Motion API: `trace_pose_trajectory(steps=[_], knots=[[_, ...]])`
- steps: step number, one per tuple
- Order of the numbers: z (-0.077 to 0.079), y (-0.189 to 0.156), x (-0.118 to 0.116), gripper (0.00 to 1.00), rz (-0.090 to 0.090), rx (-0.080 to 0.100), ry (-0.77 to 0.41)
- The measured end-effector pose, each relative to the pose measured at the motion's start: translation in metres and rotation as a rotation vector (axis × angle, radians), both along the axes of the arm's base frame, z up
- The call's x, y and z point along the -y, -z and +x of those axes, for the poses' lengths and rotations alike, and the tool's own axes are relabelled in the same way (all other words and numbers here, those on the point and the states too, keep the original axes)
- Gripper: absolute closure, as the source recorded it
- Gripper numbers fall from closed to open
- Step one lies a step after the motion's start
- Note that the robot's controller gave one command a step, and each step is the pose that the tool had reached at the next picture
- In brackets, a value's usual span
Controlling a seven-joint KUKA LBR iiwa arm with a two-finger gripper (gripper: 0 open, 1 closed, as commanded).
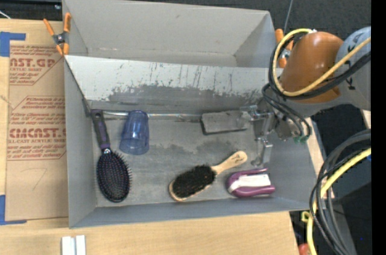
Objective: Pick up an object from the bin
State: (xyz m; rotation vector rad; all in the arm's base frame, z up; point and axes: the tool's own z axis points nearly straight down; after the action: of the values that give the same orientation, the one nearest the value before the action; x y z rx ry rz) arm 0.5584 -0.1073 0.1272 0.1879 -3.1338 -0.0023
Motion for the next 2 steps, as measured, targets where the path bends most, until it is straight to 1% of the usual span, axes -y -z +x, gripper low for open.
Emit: trace_pose_trajectory(steps=[1,2], knots=[[-0.026,-0.020,-0.014,0.00,-0.002,0.001,0.005],[-0.015,-0.069,-0.024,0.00,-0.002,0.004,-0.011]])
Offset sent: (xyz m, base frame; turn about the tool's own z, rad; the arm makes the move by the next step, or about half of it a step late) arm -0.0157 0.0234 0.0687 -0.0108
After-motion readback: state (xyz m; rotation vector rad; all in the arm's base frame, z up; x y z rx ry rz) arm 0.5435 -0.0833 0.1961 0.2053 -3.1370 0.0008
